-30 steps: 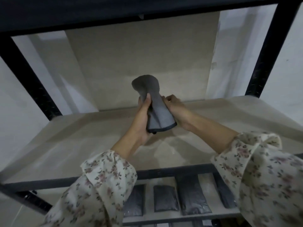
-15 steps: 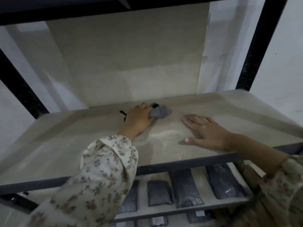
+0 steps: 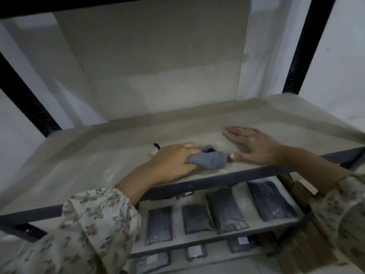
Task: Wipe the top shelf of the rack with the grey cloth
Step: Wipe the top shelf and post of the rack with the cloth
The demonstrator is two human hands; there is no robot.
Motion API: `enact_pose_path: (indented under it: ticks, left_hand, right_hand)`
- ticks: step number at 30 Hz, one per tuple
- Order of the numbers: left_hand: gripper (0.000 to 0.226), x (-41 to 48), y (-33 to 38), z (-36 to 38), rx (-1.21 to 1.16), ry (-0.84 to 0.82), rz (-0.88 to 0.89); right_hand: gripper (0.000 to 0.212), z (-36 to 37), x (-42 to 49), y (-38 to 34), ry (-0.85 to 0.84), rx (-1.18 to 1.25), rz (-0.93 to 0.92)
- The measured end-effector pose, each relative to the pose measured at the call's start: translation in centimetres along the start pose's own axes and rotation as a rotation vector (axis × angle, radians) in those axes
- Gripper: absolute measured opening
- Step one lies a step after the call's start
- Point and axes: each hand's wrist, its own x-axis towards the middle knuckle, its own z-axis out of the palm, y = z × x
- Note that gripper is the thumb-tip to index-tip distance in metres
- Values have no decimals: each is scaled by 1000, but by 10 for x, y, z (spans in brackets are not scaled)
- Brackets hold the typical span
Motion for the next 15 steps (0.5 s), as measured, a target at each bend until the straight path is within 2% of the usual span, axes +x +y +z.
enact_pose_path:
  ticks: [2, 5, 9, 12, 15]
  left_hand:
    - [26, 5, -8, -13, -87, 45, -6]
    - [43, 40, -28, -26, -119, 239, -97]
    - [38, 91, -46, -8, 80, 154, -300]
    - [32, 100, -45, 12, 149, 147, -284]
    - [36, 87, -28, 16, 95, 122, -213]
  right_hand:
    - [110, 1, -5, -3, 8, 11, -5]
    - [109, 2, -7, -4, 54, 15, 15]
    - [112, 3, -4, -1, 72, 21, 48]
    - [113, 4, -2, 4, 68, 19, 54]
    - [116, 5, -1, 6, 72, 29, 44]
